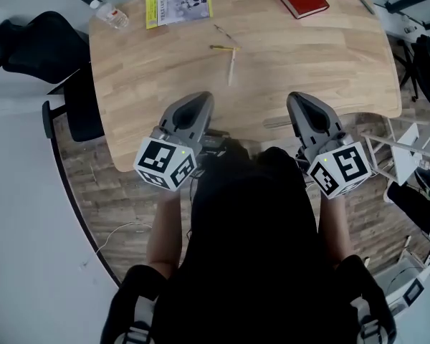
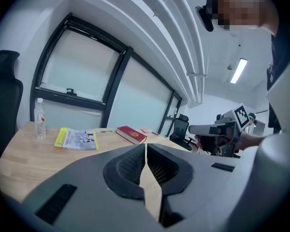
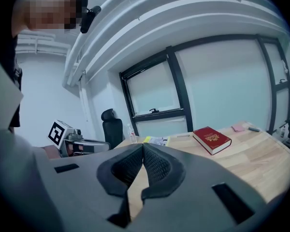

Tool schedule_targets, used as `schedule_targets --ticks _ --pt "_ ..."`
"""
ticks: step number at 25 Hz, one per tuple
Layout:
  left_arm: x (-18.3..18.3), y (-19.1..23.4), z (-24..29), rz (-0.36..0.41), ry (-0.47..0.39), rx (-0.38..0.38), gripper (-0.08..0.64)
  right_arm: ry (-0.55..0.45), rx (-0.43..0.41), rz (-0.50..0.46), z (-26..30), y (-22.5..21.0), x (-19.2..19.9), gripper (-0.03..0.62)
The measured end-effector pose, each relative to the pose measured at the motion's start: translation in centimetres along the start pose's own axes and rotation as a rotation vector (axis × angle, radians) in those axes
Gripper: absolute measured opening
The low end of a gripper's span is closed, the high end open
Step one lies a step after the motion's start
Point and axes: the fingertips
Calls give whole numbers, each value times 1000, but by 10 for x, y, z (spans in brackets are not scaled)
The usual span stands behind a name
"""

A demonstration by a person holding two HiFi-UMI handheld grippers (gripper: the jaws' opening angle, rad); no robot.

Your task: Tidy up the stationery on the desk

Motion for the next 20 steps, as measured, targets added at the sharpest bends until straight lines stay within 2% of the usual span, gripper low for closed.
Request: schedule_targets --ticks 9,15,20 --pt "15 22 43 -11 66 30 38 47 32 32 15 -1 4 21" --pt "41 32 74 4 140 -17 40 80 24 48 19 -19 7 21" --pt "69 34 97 -51 203 -67 78 119 -20 49 24 -38 7 21"
Point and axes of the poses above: the fingertips, and each gripper's own axes: z forward along the fingers, y to its left, x out of its underside, and after that the axes turned 9 degrees about -x, right-handed
